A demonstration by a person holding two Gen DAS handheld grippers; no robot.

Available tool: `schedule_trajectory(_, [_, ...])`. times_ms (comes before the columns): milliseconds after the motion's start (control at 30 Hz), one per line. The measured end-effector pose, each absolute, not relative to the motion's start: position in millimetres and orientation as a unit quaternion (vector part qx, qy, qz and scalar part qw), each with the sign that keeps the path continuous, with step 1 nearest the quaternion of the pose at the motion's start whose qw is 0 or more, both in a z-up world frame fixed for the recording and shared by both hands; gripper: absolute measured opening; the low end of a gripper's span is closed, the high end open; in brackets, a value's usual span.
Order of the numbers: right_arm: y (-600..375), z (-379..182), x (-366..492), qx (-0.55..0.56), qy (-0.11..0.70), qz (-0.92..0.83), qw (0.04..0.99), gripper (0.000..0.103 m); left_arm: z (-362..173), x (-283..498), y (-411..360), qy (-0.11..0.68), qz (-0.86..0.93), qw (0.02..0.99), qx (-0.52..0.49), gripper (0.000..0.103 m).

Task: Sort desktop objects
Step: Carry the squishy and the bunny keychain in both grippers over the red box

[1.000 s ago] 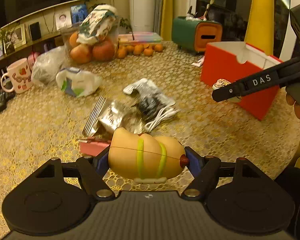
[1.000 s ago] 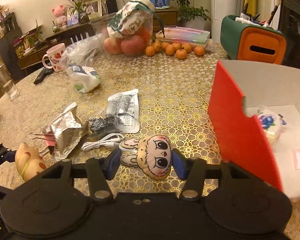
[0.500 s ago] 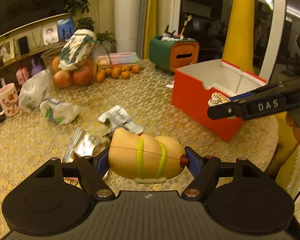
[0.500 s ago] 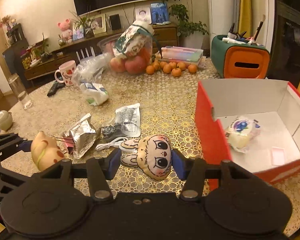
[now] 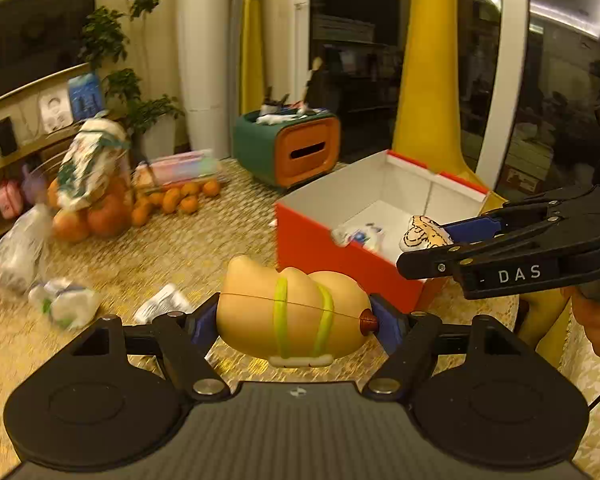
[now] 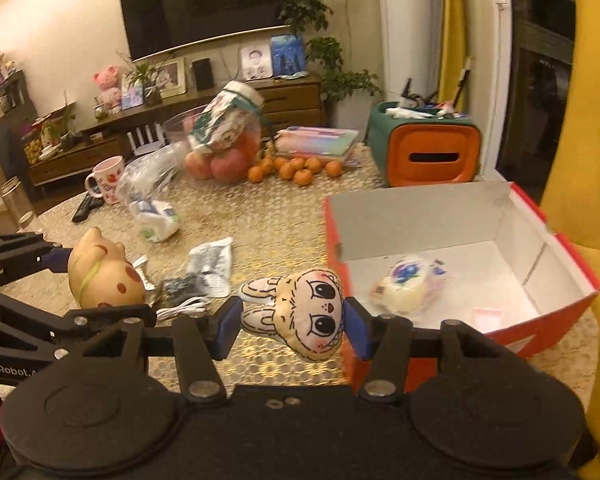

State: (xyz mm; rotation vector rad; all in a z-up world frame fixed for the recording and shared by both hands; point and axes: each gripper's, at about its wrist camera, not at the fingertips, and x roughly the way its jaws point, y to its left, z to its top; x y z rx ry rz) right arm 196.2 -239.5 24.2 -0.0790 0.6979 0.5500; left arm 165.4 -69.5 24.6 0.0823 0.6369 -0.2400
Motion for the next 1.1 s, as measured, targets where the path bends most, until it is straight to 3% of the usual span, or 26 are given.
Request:
schedule_trajectory(700, [-320, 28, 246, -0.047, 0.33, 0.184, 0.925, 0.053, 26, 235, -160, 0.325, -0.189, 0.922, 0.089, 0.076])
schedule_trajectory(1100, [-337, 12, 297, -0.051, 0.349, 0.155, 0.923, 0.053, 8, 293, -201, 0.39, -0.204, 0.894, 0.087, 0.076])
